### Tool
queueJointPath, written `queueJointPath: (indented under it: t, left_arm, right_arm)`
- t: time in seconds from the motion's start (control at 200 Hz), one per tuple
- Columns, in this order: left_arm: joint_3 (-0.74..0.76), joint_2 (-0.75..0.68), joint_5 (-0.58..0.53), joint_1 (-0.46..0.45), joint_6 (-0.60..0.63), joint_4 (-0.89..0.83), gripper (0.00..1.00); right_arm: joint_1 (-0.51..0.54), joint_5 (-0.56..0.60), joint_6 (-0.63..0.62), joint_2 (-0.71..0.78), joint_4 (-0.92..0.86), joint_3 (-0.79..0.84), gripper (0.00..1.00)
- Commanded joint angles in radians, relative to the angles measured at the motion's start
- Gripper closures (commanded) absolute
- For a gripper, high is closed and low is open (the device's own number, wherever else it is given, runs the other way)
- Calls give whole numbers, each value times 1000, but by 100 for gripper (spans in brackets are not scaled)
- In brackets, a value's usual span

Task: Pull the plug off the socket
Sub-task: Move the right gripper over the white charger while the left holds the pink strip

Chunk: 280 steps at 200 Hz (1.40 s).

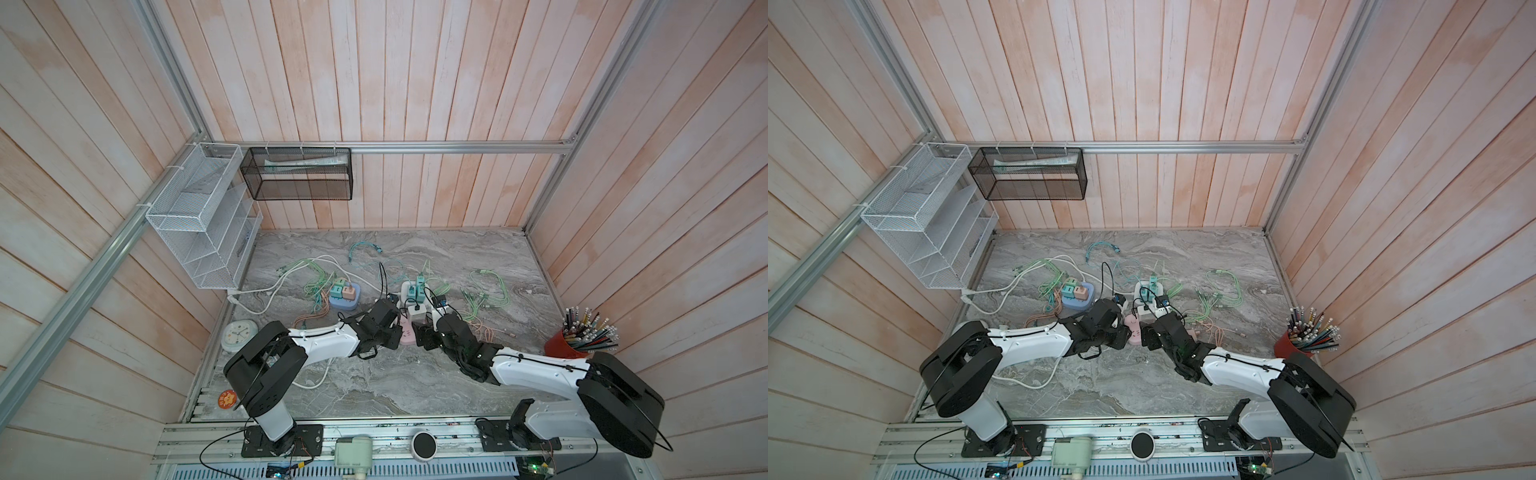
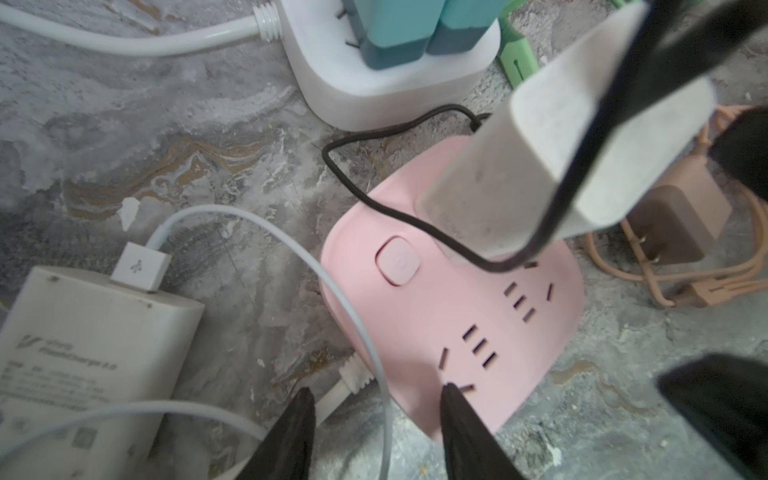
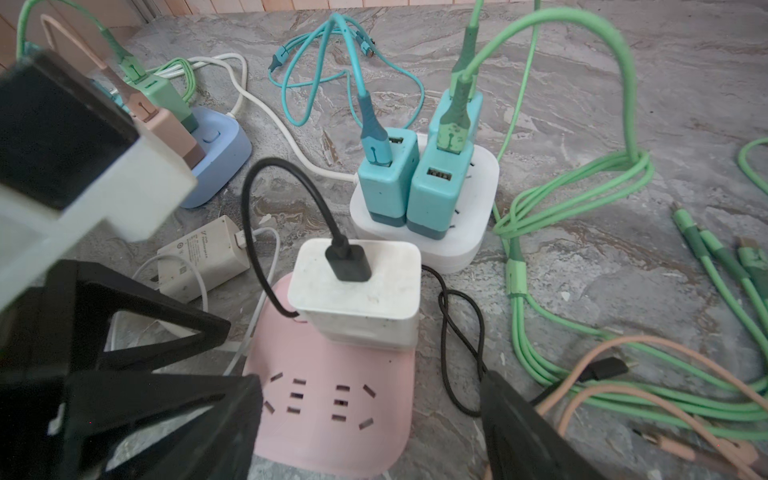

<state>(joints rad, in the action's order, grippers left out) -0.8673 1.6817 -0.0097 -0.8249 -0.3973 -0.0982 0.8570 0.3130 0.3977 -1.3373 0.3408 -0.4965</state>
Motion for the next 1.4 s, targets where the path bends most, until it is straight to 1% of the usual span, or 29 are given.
queueJointPath:
  t: [0.0,0.08,0.24,0.385,0.645,0.87,0.975,1.18,1.27,1.395]
  left_arm:
    - [33,7,13,-7,3,-100,49]
    - [34,7,16,-6,5,-98,49]
    - [33,6,16,-5,8,-101,49]
    - [33,5,17,-6,7,-98,49]
    - [30,5,17,-6,10,-103,49]
    - [37,4,23,-7,8,-94,49]
    - [37,2,28,-7,9,-90,49]
    - [39,-1,28,-7,14,-95,49]
    - [42,-4,33,-7,11,-92,49]
    - [47,-15,46,-7,3,-74,49]
  right_arm:
    - [7,1,-28,-41,30,-38,20]
    - [8,18,-28,-75,28,-56,23]
    - [7,28,-49,-128,-3,-98,26]
    - [7,72,-23,-159,-26,-121,31]
    - [7,72,-37,-222,-31,-158,31]
    - [3,66,-43,-241,-17,-163,33]
    - [1,57,-43,-256,-6,-167,38]
    - [1,50,-52,-280,-2,-174,39]
    - [1,42,-52,-280,-3,-172,42]
    - [1,47,-57,-274,0,-164,50]
